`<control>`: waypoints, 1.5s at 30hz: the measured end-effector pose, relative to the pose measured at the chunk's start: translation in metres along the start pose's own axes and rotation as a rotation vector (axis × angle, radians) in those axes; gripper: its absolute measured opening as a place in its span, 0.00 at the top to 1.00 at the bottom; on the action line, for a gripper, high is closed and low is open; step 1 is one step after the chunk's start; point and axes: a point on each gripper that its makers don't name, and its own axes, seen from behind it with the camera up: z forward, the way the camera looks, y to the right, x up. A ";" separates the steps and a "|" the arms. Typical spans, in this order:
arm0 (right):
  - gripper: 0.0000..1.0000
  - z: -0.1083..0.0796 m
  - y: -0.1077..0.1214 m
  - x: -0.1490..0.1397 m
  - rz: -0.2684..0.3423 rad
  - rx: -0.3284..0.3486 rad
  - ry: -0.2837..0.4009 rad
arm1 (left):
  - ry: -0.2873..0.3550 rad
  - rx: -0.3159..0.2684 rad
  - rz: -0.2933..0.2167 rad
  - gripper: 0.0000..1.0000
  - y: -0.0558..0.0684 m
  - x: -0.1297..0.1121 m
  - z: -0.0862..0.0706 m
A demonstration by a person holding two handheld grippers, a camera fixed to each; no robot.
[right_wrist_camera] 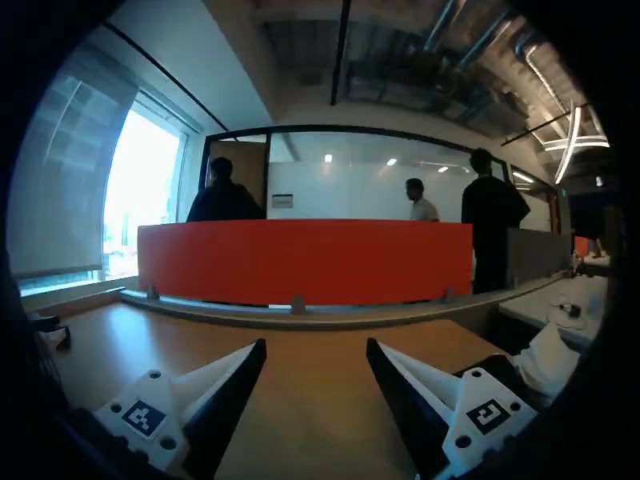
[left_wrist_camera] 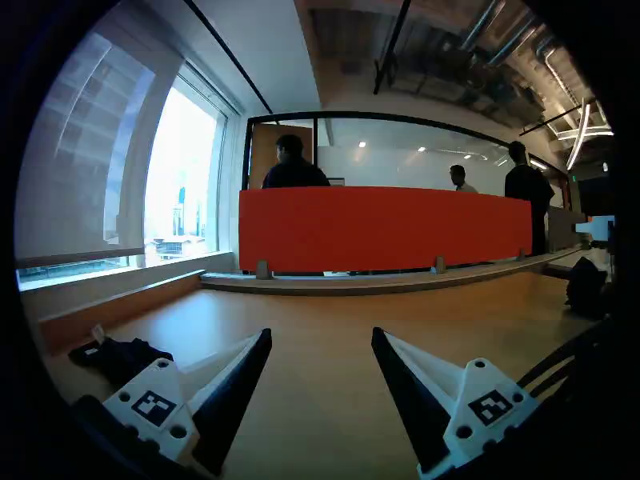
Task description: Fold towel
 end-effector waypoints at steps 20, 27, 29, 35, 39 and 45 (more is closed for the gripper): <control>0.03 -0.011 0.033 -0.058 0.075 -0.023 -0.009 | 0.000 0.000 0.000 0.07 0.000 0.001 0.000; 0.03 -0.011 0.038 -0.070 0.098 -0.020 -0.013 | 0.001 0.000 0.000 0.07 0.000 0.000 0.001; 0.03 -0.012 0.037 -0.072 0.097 -0.019 -0.012 | 0.001 0.000 0.000 0.07 0.000 0.000 0.001; 0.03 -0.014 0.037 -0.077 0.083 -0.018 -0.007 | 0.001 0.000 0.000 0.07 0.001 0.001 0.001; 0.03 -0.014 0.036 -0.077 0.077 -0.015 -0.003 | 0.001 0.000 0.000 0.07 0.001 0.000 0.002; 0.03 -0.013 0.032 -0.077 0.061 -0.013 0.003 | 0.001 0.000 0.000 0.07 0.001 0.001 0.002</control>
